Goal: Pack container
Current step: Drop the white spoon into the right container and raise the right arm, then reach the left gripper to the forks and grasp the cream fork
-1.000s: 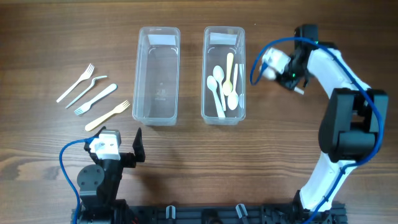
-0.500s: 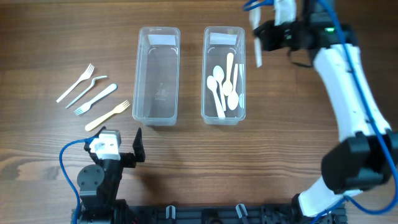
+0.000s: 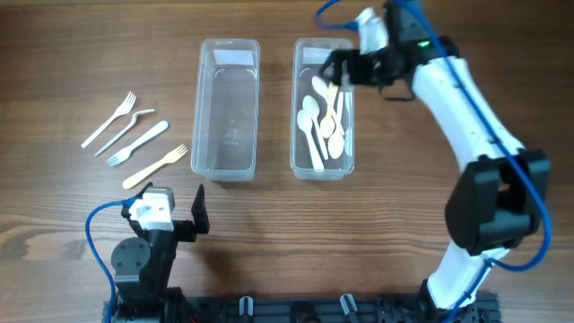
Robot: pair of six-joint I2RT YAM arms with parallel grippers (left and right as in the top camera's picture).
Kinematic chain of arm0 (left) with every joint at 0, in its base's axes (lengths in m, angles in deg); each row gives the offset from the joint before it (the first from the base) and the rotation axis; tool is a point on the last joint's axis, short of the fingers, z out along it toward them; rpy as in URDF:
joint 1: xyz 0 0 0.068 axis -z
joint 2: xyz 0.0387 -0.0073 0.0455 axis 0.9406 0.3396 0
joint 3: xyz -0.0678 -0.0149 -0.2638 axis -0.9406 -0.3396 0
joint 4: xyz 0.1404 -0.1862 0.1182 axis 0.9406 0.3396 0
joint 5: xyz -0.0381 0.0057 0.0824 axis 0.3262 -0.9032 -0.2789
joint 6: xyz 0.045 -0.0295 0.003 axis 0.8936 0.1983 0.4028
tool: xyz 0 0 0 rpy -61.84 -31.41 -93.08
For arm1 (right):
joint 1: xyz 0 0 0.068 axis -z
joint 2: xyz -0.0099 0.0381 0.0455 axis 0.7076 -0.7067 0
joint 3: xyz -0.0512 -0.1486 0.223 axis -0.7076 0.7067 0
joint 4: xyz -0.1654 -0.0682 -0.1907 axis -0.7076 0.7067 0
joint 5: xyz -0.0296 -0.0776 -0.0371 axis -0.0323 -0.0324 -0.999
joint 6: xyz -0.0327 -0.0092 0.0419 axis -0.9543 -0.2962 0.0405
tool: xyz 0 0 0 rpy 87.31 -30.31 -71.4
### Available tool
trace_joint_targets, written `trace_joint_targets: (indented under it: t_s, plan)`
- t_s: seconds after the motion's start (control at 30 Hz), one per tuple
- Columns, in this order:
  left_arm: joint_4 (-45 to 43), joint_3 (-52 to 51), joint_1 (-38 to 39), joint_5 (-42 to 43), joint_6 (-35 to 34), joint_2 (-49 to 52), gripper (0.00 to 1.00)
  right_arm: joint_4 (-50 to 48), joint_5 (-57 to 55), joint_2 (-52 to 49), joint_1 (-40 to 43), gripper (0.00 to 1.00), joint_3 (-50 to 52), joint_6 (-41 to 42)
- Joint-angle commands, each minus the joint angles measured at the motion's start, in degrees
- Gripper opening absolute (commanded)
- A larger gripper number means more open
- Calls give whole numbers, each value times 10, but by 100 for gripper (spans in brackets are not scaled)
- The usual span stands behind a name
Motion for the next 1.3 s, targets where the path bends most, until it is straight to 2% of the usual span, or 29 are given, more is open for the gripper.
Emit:
trace_joint_targets:
  t_s: [0.0,0.1,0.3,0.8,0.87,1.0,1.07,1.17,1.27]
  plan:
    - [-2,-3,2,9,11,-4,100,-1,-71,63,99,100,-37,19]
    - [-2,-3,2,9,11,-4,100,24,-101,66,181,99,-37,19]
    - [-2,-3,2,9,11,-4,100,29,-104,65,252,100,-32,18]
    - [-2,-3,2,9,11,-4,100,29,-132,65,263,100,-32,1]
    - [-12,-3,2,-4,41,-4,100,29,-132,65,263,100,-32,1]
    - [-5,-3,2,-8,41,-4,100,29,-132,65,263,100,-32,1]
    - [-46,-3,1,-14,25,-4,100,29,-132,65,263,100,-32,1]
    - [-84,8,1,-61,-79,-1,100,29,-132,65,263,100,-32,1]
    - [-80,67,-8,-83,-146,46,100,29,-132,65,263,100,-32,1]
